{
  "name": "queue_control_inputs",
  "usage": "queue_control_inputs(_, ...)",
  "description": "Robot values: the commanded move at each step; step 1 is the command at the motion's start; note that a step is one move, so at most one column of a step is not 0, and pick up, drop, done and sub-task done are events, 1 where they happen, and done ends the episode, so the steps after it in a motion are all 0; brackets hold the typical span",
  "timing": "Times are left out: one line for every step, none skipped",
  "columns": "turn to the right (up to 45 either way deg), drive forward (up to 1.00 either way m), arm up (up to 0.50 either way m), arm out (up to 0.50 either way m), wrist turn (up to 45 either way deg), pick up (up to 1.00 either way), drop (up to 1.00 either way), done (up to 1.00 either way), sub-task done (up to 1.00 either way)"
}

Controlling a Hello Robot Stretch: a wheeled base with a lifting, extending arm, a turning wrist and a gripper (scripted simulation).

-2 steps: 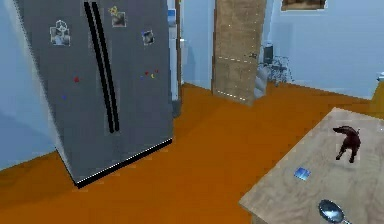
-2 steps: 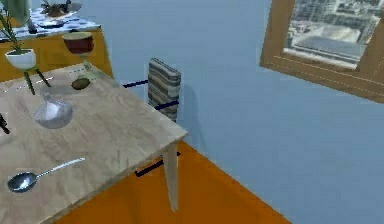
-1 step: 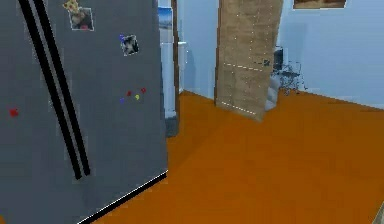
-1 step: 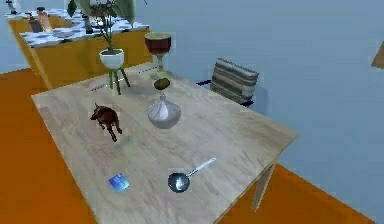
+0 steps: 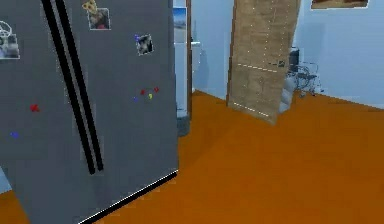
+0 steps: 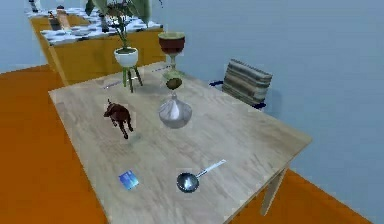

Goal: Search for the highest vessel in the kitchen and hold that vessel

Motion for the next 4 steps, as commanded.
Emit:
queue_control_inputs(0.0,0.20,0.00,0.00,0.0,0.00,0.00,0.00,0.00)
queue_control_inputs(45.0,0.00,0.00,0.00,0.0,0.00,0.00,0.00,0.00)
queue_control_inputs(0.0,0.10,0.00,0.00,0.0,0.00,0.00,0.00,0.00)
queue_control_inputs(-27.0,0.00,0.00,0.00,0.0,0.00,0.00,0.00,0.00)
